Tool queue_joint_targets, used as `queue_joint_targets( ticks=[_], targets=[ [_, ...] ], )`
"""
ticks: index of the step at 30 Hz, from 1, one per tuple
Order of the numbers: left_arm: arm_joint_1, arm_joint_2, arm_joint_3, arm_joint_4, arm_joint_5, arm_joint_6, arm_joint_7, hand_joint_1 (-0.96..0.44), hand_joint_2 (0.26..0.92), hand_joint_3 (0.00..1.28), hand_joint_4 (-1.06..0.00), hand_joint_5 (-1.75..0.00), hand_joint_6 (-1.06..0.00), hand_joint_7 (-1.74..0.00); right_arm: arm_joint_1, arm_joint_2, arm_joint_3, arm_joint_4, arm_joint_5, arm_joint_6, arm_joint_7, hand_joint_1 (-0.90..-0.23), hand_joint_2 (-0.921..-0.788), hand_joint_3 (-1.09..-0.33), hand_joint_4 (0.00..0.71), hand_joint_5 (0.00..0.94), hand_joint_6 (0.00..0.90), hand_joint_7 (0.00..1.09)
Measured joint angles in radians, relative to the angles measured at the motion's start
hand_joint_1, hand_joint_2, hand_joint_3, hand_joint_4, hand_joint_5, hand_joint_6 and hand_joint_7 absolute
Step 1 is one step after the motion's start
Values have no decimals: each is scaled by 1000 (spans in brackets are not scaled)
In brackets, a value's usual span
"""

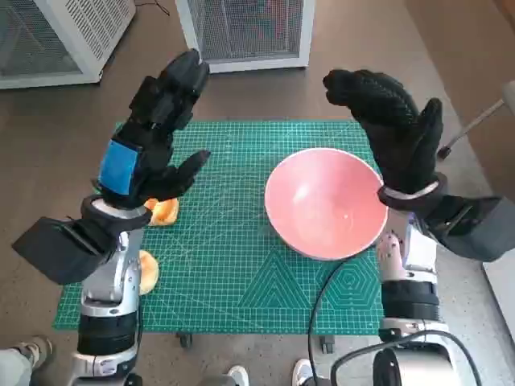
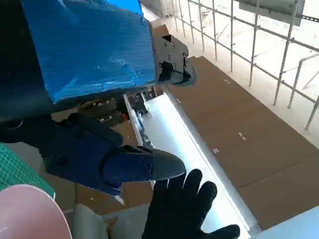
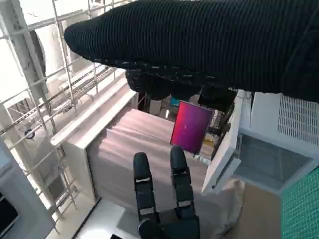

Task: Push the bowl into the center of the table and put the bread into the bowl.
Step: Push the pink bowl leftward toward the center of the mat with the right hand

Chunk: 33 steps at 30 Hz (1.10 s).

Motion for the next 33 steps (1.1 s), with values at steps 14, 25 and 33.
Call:
queue_joint_targets(
  ticks=[14,25,33],
  targets=[
    [0,0,0,-1,12,0,10,-618,921,337,-218,0,-124,-374,0,0,-1,1,0,1,0,-561,-921,-617,218,0,345,13],
    [0,-1,-1,0,6,0,7,-616,921,338,-218,0,-114,-385,2,0,-1,-1,-1,1,-3,-562,-921,-617,219,1,344,14],
    [0,-2,-4,-4,12,0,11,-620,921,340,-220,-1,-111,-393,4,-10,-13,22,1,-9,-1,-563,-921,-613,215,0,341,12]
  ],
)
